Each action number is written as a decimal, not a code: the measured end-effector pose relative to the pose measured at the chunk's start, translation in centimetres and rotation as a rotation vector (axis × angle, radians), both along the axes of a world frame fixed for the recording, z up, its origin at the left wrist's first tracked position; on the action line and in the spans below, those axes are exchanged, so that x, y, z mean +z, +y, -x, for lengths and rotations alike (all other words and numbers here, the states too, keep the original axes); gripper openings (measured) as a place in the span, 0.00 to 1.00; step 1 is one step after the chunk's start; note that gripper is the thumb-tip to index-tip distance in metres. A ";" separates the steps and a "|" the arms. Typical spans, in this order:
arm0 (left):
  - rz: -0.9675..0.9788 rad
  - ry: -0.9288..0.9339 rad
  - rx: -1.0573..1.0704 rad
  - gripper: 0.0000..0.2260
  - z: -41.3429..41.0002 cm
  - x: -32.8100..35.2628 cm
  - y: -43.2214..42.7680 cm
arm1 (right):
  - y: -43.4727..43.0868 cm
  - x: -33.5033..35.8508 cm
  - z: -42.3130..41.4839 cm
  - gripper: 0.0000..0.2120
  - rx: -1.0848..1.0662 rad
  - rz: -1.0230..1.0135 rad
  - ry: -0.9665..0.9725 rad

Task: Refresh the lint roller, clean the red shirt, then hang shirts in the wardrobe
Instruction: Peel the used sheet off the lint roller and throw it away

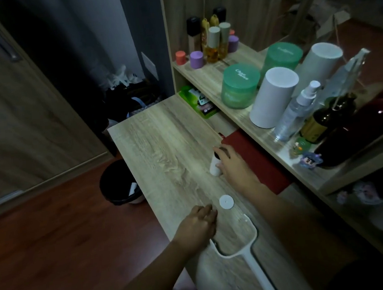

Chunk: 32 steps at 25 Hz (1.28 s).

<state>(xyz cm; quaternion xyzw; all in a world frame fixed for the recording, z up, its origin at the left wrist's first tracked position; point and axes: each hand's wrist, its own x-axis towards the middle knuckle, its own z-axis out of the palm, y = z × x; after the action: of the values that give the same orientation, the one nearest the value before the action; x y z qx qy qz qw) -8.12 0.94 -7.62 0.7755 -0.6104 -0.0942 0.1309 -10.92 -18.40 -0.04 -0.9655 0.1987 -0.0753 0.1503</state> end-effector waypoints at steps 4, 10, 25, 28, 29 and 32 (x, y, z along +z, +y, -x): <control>0.061 -0.075 0.052 0.18 -0.4 0.6 0.8 | 1.2 0.9 1.5 0.23 -0.312 -0.530 -0.203; 0.404 0.712 0.940 0.18 -2.9 8.1 -0.2 | 2.7 2.8 4.7 0.18 -0.492 -0.968 -0.417; 0.666 0.898 0.666 0.15 -2.0 17.6 1.6 | 6.0 7.2 3.6 0.14 -0.350 -1.205 -0.536; 0.697 0.902 0.671 0.16 -2.1 17.7 2.0 | 6.5 7.3 3.5 0.18 -0.334 -1.241 -0.476; 0.695 0.881 0.666 0.16 -2.2 17.7 2.0 | 6.6 7.3 3.4 0.19 -0.338 -1.252 -0.470; 0.693 0.822 0.645 0.16 -2.1 17.6 2.1 | 6.7 6.8 3.3 0.20 -0.335 -1.248 -0.465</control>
<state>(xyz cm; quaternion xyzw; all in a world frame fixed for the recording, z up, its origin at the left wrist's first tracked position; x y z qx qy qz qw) -6.07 3.08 9.99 0.7336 -0.2408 -0.1370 0.6205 -14.18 -11.74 6.75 -0.6132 0.3143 -0.1743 0.7035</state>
